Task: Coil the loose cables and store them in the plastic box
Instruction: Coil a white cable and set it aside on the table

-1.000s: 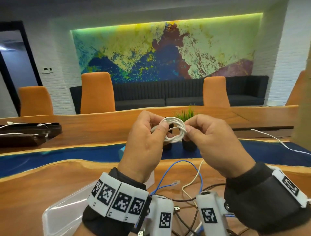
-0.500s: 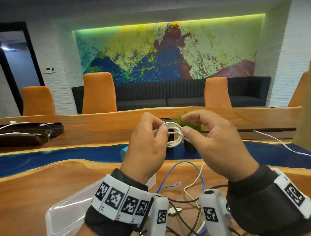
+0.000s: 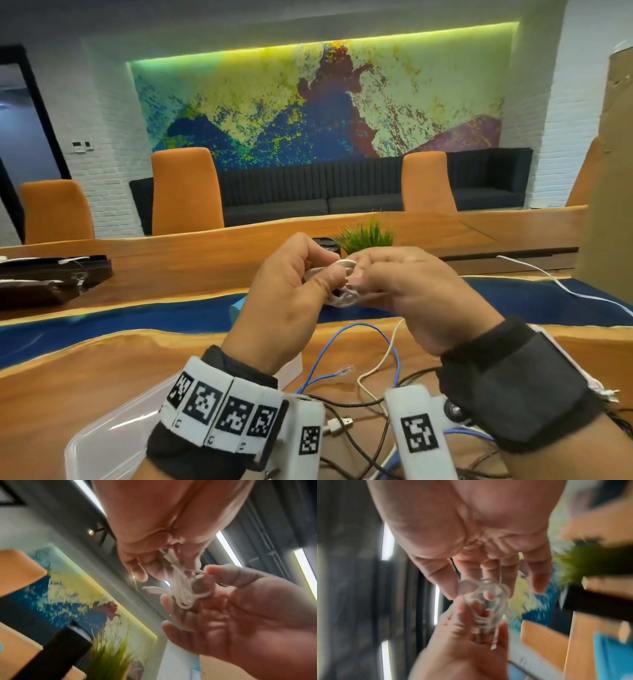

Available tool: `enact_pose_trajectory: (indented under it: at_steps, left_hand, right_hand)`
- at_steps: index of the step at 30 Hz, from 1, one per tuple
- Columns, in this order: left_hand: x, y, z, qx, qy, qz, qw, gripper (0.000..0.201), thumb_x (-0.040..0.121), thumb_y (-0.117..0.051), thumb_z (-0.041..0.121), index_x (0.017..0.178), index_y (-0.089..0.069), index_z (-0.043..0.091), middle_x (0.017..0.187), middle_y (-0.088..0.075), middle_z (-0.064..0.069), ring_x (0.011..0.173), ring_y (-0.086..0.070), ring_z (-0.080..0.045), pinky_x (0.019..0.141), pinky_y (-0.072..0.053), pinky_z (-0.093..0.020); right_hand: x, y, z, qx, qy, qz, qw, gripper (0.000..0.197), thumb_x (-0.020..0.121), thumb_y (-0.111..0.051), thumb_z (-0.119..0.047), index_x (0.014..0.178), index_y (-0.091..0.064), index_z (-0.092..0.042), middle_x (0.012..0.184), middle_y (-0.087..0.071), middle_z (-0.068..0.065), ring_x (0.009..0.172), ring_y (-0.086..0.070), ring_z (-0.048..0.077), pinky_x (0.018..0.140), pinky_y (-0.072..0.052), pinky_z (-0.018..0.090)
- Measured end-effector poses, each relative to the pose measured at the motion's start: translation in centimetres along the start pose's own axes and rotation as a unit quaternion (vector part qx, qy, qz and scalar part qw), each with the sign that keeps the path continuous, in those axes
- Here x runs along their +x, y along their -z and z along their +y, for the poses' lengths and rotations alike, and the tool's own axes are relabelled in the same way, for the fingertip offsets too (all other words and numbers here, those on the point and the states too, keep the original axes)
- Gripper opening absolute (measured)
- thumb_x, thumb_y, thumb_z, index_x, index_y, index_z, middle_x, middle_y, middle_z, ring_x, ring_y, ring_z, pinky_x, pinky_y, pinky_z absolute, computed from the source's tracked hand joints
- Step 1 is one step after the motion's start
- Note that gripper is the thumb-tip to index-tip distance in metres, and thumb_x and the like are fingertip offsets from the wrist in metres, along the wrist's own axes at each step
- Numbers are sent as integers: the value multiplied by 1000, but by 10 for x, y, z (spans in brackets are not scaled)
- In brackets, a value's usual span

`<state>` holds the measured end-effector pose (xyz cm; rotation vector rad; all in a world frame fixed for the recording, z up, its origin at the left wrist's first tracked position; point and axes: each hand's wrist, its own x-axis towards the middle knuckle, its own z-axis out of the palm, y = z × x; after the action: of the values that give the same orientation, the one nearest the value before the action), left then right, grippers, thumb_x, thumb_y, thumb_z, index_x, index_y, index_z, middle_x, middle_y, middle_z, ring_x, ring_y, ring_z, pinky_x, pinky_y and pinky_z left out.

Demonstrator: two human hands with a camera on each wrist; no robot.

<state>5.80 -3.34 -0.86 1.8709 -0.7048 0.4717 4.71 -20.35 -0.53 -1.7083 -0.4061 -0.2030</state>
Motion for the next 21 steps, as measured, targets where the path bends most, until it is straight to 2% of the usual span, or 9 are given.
enact_pose_trajectory:
  at_steps: [2, 3, 6, 10, 13, 15, 17, 19, 21]
  left_hand:
    - [1, 4, -1, 36, -27, -28, 999, 9, 91, -66, 17, 95, -61, 23, 90, -70, 6, 85, -67, -10, 72, -59, -36]
    - [1, 7, -1, 63, -33, -39, 997, 11, 90, -69, 20, 94, -61, 26, 91, -71, 8, 87, -66, -8, 74, -58, -36]
    - [1, 8, -2, 184, -52, -51, 980, 12, 86, -73, 29, 91, -61, 30, 92, -71, 12, 87, -65, -4, 75, -55, -37]
    - [3, 8, -8, 257, -78, -43, 962, 11, 87, -64, 38, 87, -62, 27, 84, -71, 7, 81, -65, -16, 72, -54, -42]
    - [5, 16, -10, 144, -30, -58, 987, 4, 90, -69, 26, 87, -66, 27, 85, -73, 8, 81, -67, -7, 74, -56, -38]
    - [5, 20, -6, -6, -2, -62, 998, 5, 89, -68, 13, 89, -67, 17, 86, -75, -1, 81, -69, -17, 75, -57, -39]
    - [4, 19, -1, -140, 28, -52, 988, 5, 86, -65, 10, 91, -64, 10, 88, -75, -9, 83, -69, -25, 78, -54, -40]
    - [4, 16, 1, -200, 38, -53, 978, 13, 83, -63, 14, 94, -62, 8, 90, -75, -11, 85, -67, -27, 79, -54, -40]
    - [5, 12, -1, -192, 16, -61, 979, 10, 88, -63, 11, 97, -61, 8, 93, -74, -12, 87, -68, -28, 79, -56, -39]
  right_hand:
    - [0, 6, 0, 191, -93, -27, 977, 18, 77, -67, -22, 80, -62, -5, 95, -65, 18, 96, -62, 37, 90, -48, 52]
    - [-1, 7, 0, 219, -113, -34, 969, 20, 82, -64, -27, 77, -59, -8, 92, -64, 16, 93, -62, 33, 89, -47, 51]
    - [-1, 7, -1, 189, -107, -33, 976, 30, 92, -56, -36, 79, -61, -10, 94, -60, 16, 89, -57, 31, 89, -44, 51]
    - [-3, 5, -6, 181, -52, -28, 982, 23, 92, -55, -30, 89, -64, -8, 99, -61, 16, 94, -56, 31, 101, -40, 62]
    - [-5, 14, -8, 72, 4, 22, 997, 18, 95, -55, -22, 88, -67, -11, 96, -69, 11, 95, -63, 23, 101, -43, 56]
    - [-3, 20, -5, -104, 71, 84, 989, 18, 95, -58, -22, 87, -73, -17, 93, -72, 1, 91, -64, 14, 93, -49, 45]
    - [-1, 20, -1, -220, 116, 99, 964, 12, 91, -64, -21, 87, -75, -24, 88, -68, -5, 85, -61, 7, 82, -52, 34]
    - [0, 15, 2, -251, 131, 87, 955, 11, 88, -68, -17, 88, -77, -24, 81, -67, -8, 79, -61, 6, 73, -50, 28]
    - [-1, 9, 2, -168, 102, 75, 978, 9, 88, -70, -16, 91, -78, -17, 77, -71, 3, 70, -63, 12, 65, -52, 29]
